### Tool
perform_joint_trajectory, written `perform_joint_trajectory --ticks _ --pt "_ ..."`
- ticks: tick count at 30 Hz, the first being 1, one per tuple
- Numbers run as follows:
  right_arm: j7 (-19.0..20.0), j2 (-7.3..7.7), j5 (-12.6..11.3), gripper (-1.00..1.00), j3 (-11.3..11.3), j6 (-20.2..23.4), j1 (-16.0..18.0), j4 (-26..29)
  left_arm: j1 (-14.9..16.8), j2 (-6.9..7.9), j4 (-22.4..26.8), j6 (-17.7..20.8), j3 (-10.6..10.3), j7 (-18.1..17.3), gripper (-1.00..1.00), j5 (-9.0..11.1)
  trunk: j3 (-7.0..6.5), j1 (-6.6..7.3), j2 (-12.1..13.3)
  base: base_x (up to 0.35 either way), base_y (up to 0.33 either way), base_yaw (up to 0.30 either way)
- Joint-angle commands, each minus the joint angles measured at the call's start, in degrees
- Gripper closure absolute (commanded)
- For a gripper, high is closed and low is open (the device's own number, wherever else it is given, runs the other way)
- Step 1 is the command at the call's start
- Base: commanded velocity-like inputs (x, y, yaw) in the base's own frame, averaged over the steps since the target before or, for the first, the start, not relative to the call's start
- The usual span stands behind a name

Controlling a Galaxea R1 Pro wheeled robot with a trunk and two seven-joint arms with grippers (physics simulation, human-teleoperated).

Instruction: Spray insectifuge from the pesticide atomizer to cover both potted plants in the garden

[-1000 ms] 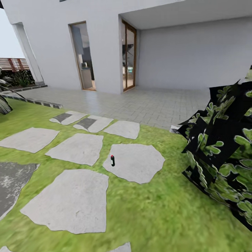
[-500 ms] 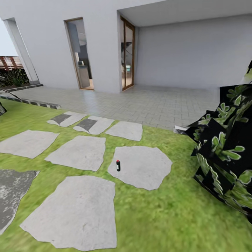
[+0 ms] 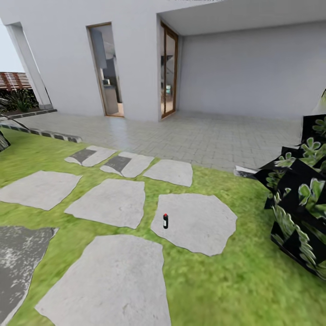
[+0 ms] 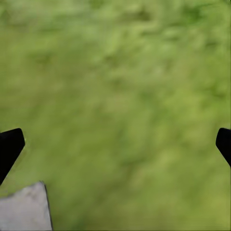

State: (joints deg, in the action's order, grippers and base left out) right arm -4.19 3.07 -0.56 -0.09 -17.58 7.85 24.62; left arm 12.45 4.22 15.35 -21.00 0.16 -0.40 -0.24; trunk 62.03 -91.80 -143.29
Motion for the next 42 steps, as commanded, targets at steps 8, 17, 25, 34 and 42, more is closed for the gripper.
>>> perform_joint_trajectory --ticks 8,17,25,34,42 --pt "-0.1 0.0 0.0 -1.0 0.0 -0.2 0.0 -0.1 0.0 0.0 -0.1 -0.2 0.0 0.0 -1.0 0.0 0.05 -0.01 0.0 0.173 0.297 0.0" --pt "-0.1 0.02 0.0 -1.0 0.0 -0.2 0.0 0.0 0.0 0.0 -0.1 -0.2 0.0 0.0 -1.0 0.0 0.05 -0.01 0.0 0.173 0.297 0.0" --pt "-0.1 0.0 0.0 -1.0 0.0 -0.2 0.0 0.0 0.0 0.0 -0.1 -0.2 0.0 0.0 -1.0 0.0 0.05 -0.01 0.0 0.173 0.297 0.0" --pt "-0.1 0.0 0.0 -1.0 0.0 -0.2 0.0 0.1 0.0 0.0 -0.1 -0.2 0.0 0.0 -1.0 0.0 0.05 -0.01 0.0 0.179 0.289 0.055" --pt "-0.1 0.0 0.0 -1.0 0.0 -0.2 0.0 0.0 0.0 0.0 -0.1 -0.2 0.0 0.0 -1.0 0.0 0.05 -0.01 0.0 0.224 0.243 0.1"
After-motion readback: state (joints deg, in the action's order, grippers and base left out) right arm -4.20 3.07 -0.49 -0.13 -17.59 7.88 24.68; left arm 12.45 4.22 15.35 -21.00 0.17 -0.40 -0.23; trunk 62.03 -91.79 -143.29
